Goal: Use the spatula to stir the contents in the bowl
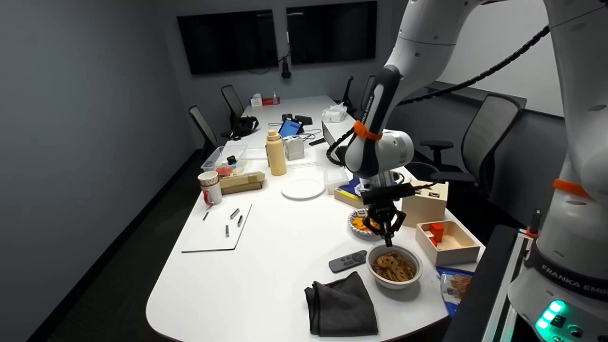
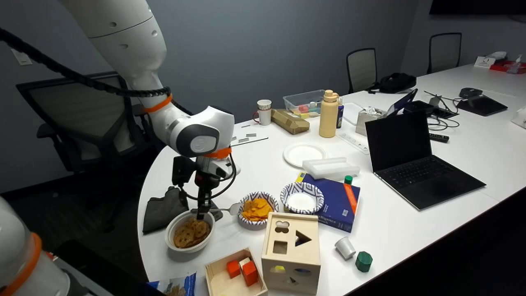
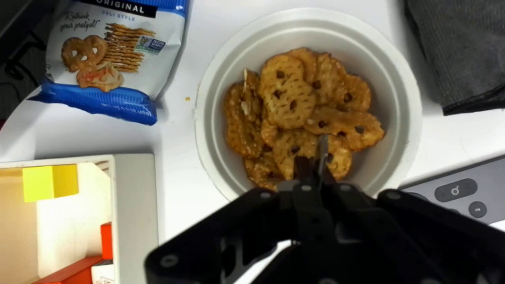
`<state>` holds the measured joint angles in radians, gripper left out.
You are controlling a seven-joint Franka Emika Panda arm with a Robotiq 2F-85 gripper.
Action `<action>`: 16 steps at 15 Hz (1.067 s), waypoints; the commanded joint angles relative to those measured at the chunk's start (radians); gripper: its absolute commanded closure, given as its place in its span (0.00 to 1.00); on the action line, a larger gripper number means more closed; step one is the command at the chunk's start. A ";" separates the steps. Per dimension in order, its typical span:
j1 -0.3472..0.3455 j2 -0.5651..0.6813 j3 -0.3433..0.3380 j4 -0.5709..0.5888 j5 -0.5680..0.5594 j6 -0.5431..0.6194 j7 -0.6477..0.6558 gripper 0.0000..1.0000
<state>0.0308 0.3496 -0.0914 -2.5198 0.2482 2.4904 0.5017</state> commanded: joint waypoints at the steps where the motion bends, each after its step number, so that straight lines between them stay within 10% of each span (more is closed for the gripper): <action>1: 0.026 0.000 -0.033 -0.002 -0.060 0.033 0.058 0.99; 7: 0.017 0.044 -0.045 0.031 -0.071 0.038 0.046 0.99; 8: 0.018 0.050 -0.043 0.036 -0.071 0.034 0.043 0.71; 16: 0.016 0.002 -0.043 0.009 -0.071 0.032 0.026 0.19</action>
<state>0.0408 0.3904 -0.1272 -2.4919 0.1949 2.5192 0.5301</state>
